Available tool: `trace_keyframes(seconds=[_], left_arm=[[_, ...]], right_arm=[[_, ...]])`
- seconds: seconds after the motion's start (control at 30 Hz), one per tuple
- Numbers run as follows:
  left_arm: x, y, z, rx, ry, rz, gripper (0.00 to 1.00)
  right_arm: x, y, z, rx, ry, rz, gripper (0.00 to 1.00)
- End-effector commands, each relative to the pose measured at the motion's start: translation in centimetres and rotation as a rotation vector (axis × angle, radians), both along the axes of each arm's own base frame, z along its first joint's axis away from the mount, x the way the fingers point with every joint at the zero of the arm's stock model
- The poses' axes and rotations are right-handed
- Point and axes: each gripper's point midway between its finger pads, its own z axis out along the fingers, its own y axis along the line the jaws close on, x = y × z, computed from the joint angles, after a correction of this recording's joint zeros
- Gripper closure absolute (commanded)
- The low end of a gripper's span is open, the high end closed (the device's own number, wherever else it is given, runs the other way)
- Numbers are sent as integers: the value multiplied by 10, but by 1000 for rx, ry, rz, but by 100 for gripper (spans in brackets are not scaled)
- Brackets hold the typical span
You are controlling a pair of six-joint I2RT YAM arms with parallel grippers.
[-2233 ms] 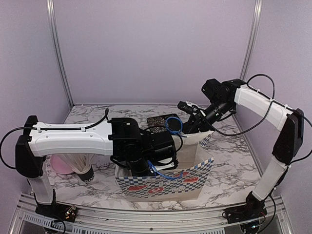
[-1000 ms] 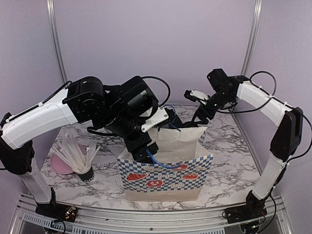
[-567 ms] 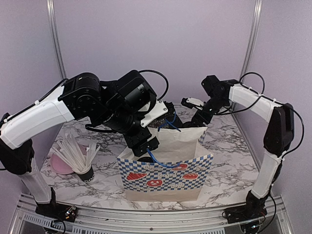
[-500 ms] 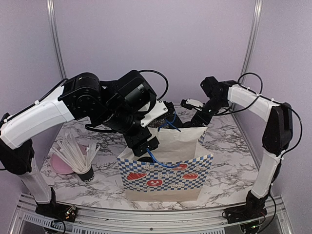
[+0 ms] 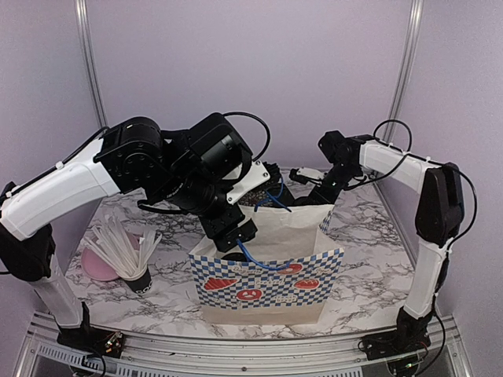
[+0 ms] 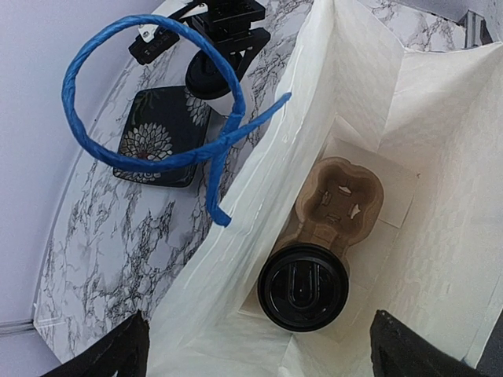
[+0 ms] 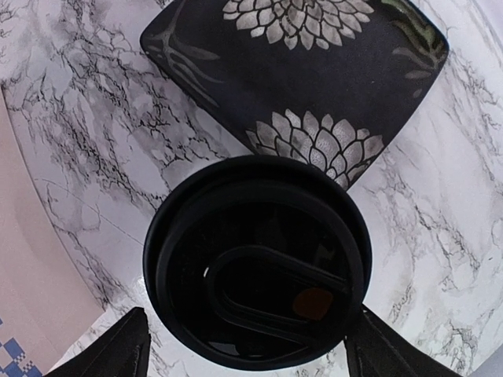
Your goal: Pack the takeout coffee
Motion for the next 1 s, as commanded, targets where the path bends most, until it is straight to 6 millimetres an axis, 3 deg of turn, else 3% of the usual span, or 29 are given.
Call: trace_keyframes(seconds=[0.0, 0.23, 0.5, 0.77, 0.97], left_arm=[[-5, 5, 14, -41, 7, 2, 1], [-3, 8, 23, -58, -14, 14, 1], [3, 7, 56, -135, -64, 31, 1], [3, 3, 79, -212, -90, 26, 1], [4, 8, 111, -311, -124, 41, 1]], right_arm=[[3, -1, 4, -6, -9, -8, 19], [2, -4, 13, -3, -37, -16, 30], [-18, -24, 27, -38, -78, -45, 32], [-56, -58, 41, -29, -76, -99, 32], [-105, -84, 40, -43, -53, -76, 31]])
